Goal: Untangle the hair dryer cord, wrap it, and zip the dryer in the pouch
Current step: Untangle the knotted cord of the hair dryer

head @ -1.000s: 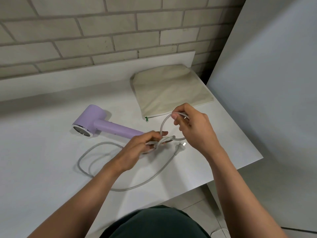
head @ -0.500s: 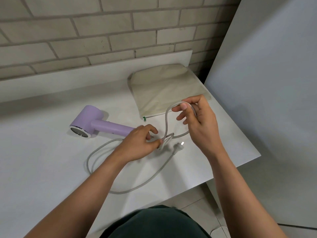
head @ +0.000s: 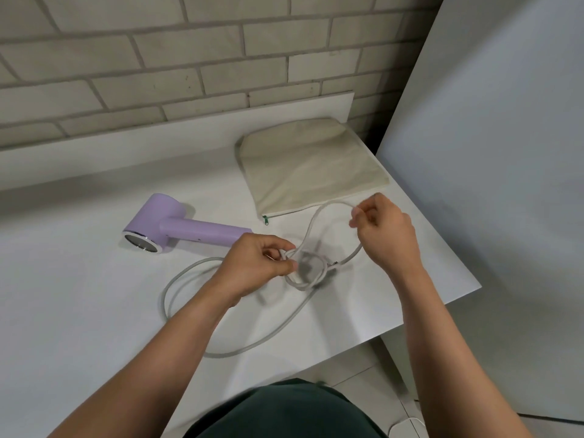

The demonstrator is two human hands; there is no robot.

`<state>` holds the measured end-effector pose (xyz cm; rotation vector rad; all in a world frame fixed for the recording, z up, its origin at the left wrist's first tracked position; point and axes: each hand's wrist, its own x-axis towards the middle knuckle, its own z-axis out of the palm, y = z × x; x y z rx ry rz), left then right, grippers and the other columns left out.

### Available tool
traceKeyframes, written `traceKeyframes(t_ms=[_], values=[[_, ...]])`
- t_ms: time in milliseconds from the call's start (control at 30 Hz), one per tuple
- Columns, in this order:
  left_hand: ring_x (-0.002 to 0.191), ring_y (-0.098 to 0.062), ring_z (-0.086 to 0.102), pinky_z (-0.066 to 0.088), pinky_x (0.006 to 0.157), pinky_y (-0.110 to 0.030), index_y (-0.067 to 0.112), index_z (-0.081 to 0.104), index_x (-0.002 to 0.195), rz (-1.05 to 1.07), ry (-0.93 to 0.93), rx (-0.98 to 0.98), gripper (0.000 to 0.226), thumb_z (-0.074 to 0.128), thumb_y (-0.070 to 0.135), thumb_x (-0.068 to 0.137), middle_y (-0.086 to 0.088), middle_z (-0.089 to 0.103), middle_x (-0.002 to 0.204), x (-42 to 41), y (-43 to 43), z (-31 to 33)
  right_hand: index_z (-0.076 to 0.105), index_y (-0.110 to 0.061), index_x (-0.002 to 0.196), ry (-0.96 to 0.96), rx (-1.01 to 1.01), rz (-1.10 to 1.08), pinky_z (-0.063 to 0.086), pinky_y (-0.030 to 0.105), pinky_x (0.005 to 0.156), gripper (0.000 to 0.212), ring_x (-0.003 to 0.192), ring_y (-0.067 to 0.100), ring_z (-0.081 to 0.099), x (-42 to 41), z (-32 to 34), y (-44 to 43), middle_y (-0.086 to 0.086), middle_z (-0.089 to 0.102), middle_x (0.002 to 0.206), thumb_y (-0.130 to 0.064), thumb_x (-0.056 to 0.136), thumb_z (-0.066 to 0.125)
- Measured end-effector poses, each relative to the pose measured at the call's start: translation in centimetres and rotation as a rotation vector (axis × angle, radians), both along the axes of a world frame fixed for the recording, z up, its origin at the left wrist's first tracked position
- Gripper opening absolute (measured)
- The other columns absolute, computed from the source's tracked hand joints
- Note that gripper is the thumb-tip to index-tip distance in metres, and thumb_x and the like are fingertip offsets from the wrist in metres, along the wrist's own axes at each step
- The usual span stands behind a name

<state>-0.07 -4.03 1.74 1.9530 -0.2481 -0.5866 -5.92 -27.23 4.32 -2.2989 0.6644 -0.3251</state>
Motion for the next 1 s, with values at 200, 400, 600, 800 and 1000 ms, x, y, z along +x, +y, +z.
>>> traceKeyframes(t_ms=[200,400,600,800,1000], values=[[0.075,-0.002,0.066,0.045,0.063,-0.009,0.032,0.081,0.101,-0.019,-0.262,0.189,0.024,0.079,0.019,0.080,0.011,0.071,0.071,-1.0,-0.7,-0.4,0.059,-0.012,0.139,-0.047,-0.562,0.160,0.039,0.034,0.053,0.073,0.110,0.033,0.047,-0.7,-0.5,2.6,0.010,0.053,0.135,0.020,0.074,0.053],[0.071,-0.009,0.066,0.057,0.073,-0.032,0.032,0.080,0.097,-0.030,-0.379,0.276,0.025,0.074,0.022,0.075,0.009,0.070,0.067,-1.1,-0.6,-0.1,0.072,-0.019,0.121,-0.113,-0.707,0.624,0.039,0.029,0.049,0.060,0.103,0.024,0.048,0.0,0.2,5.1,0.003,0.051,0.150,0.013,0.070,0.072],[0.085,-0.022,0.066,0.057,0.072,-0.039,0.038,0.076,0.103,-0.036,-0.504,0.407,0.025,0.071,0.030,0.079,0.014,0.071,0.083,-0.6,0.1,0.8,0.078,-0.017,0.107,-0.211,-0.755,0.728,0.058,0.038,0.067,0.034,0.096,0.027,0.056,0.6,-0.8,5.1,0.000,0.067,0.132,0.000,0.078,0.076],[0.088,-0.023,0.067,0.056,0.073,-0.038,0.036,0.075,0.113,-0.056,-0.559,0.435,0.032,0.069,0.025,0.084,0.011,0.074,0.093,-0.9,0.3,0.9,0.071,-0.029,0.113,0.063,-0.682,0.624,0.043,0.031,0.062,0.021,0.100,0.021,0.059,0.6,-1.1,5.1,-0.009,0.062,0.110,-0.033,0.106,0.052],[0.086,-0.024,0.065,0.054,0.063,-0.038,0.035,0.072,0.103,-0.097,-0.664,0.508,0.016,0.064,0.028,0.091,0.008,0.072,0.086,-0.4,0.8,1.0,0.073,-0.026,0.106,-0.157,-0.292,0.380,0.054,0.040,0.075,0.013,0.088,0.020,0.066,0.2,-1.1,3.5,-0.010,0.065,0.102,-0.033,0.101,0.063]])
